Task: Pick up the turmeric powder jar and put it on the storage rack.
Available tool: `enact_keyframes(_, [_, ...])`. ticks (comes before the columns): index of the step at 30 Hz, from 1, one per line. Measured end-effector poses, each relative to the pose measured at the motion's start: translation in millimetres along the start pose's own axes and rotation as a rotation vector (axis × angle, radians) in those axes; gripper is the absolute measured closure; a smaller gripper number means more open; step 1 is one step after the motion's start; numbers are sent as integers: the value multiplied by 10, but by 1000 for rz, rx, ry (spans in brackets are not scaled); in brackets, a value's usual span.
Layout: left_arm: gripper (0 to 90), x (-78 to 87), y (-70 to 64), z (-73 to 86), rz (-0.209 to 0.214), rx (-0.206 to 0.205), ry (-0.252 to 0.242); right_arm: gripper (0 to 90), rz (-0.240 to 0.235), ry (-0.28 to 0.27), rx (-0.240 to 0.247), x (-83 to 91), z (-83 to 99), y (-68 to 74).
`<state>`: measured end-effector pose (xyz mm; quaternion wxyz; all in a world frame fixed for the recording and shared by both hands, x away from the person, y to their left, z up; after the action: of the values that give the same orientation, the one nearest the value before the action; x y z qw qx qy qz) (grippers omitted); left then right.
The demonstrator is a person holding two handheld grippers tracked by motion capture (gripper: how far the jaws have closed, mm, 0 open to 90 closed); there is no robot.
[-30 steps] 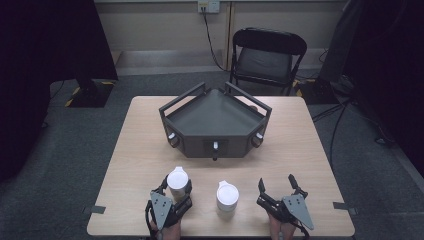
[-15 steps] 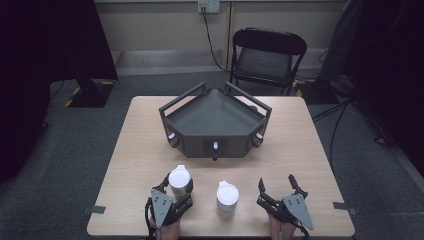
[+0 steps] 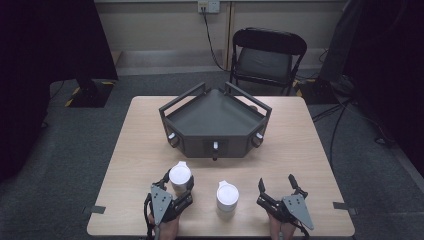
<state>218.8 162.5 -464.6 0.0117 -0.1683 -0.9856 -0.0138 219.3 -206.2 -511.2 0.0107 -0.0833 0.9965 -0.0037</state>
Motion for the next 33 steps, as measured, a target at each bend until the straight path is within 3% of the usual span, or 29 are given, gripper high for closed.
enact_keyframes(11, [306,-60,68,-111,21,20,-11,28,0,0,0,0,0,0])
enact_keyframes(15, [306,-83,85,-156,27,9,-12,28,-1,0,0,1,0,-1])
enact_keyframes(21, [306,-168,168,-282,67,49,-16,28,-1,0,0,2,-1,-2])
enact_keyframes(33, [306,-318,237,-507,93,36,-41,28,-2,0,1,2,0,-2])
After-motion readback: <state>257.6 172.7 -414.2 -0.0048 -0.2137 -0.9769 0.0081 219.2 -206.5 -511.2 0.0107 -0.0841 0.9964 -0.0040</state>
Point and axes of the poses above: each handheld gripper's, and its own axes: x roughly backward along the jaws, z roughly out of its underside, y roughly to its left, the point moved 8 cm from there along -x, roughly forward along the jaws, and after that the axes turned 2 degrees about -z, right-handed, at the moved point
